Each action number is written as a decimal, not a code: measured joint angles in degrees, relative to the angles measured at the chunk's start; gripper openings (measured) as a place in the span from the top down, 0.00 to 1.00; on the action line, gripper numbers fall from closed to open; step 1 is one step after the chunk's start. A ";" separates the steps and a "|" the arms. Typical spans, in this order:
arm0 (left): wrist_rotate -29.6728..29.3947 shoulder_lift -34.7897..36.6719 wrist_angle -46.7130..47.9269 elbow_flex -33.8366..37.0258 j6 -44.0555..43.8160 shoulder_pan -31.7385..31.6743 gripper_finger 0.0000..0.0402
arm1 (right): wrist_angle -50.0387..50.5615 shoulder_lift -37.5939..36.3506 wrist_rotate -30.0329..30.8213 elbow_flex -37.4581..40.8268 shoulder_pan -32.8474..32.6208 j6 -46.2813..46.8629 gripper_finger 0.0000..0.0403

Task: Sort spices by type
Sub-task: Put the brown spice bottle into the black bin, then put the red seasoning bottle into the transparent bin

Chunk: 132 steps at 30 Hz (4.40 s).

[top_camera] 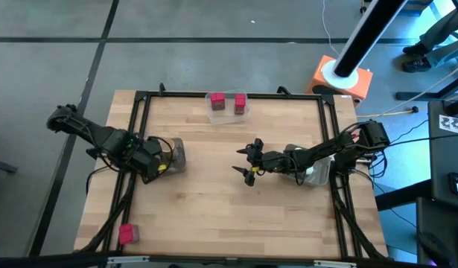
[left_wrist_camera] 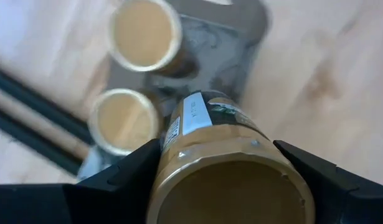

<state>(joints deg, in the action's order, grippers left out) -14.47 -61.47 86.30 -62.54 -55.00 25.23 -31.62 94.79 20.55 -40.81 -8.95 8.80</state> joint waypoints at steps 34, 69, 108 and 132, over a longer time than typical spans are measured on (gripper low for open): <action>1.84 -0.02 -9.97 17.14 -0.50 0.70 0.34 | -0.02 0.01 -0.02 0.01 0.00 -0.07 0.20; 0.22 -0.22 -18.65 1.60 12.47 7.00 0.17 | 0.08 0.04 -0.02 0.01 0.00 0.40 0.20; 4.81 -24.68 -17.19 -20.18 -9.68 28.16 0.73 | 0.15 0.04 -1.19 0.01 0.00 1.90 0.20; 18.83 -24.61 -26.02 -3.88 -48.79 47.76 1.00 | 0.00 0.04 -1.68 -0.01 -0.03 5.84 0.20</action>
<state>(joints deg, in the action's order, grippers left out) 4.36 -86.08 60.28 -66.42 -103.79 72.99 -31.62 94.83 18.87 -40.82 -8.97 14.63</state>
